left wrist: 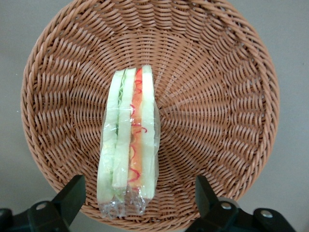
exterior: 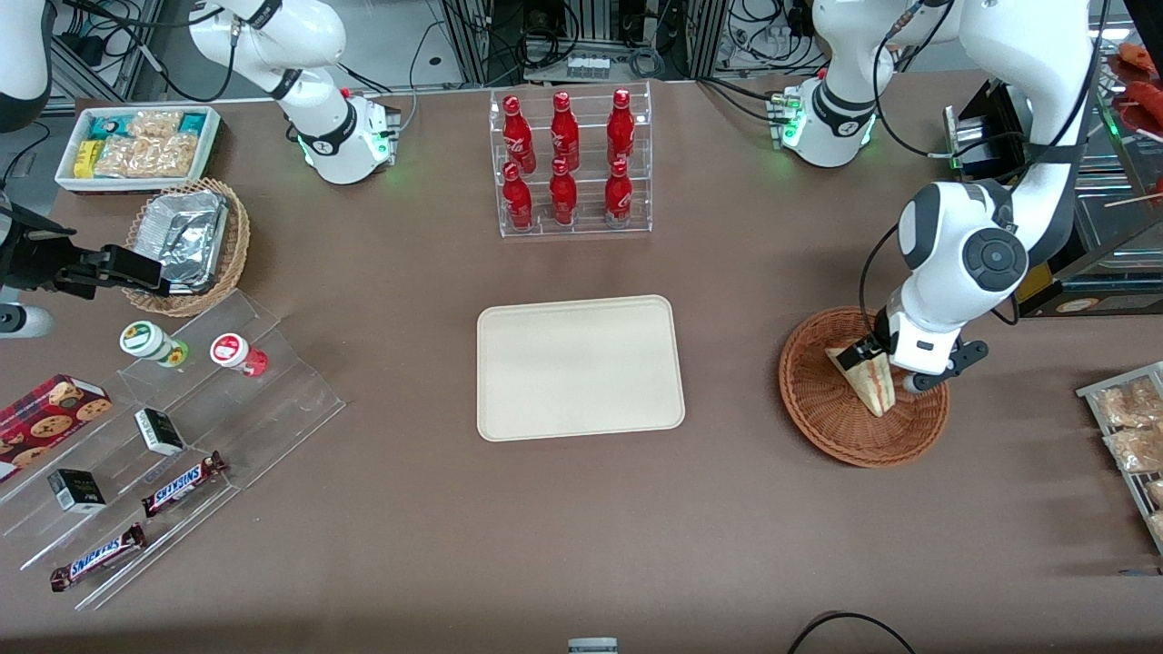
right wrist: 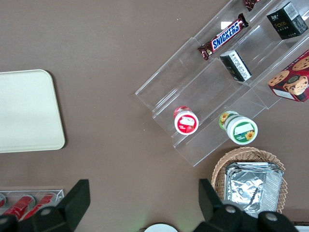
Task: Place sandwich from basket to tray
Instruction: 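Lower the open left gripper around the upright wrapped sandwich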
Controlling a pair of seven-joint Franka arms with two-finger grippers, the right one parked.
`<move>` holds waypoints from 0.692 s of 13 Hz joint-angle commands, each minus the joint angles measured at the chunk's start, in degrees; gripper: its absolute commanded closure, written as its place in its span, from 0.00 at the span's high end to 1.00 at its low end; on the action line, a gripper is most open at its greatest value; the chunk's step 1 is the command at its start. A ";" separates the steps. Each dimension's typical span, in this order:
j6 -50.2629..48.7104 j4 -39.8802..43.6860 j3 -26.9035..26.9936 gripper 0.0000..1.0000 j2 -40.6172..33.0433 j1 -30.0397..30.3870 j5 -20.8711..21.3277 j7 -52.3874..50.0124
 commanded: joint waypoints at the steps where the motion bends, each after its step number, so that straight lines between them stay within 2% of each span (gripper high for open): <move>1: 1.40 -1.41 0.37 1.00 -0.42 0.14 0.41 1.12; 8: 6.75 -2.90 0.63 0.99 3.09 0.23 0.41 1.12; 9: 7.81 -3.34 0.63 0.90 3.62 0.23 0.41 1.12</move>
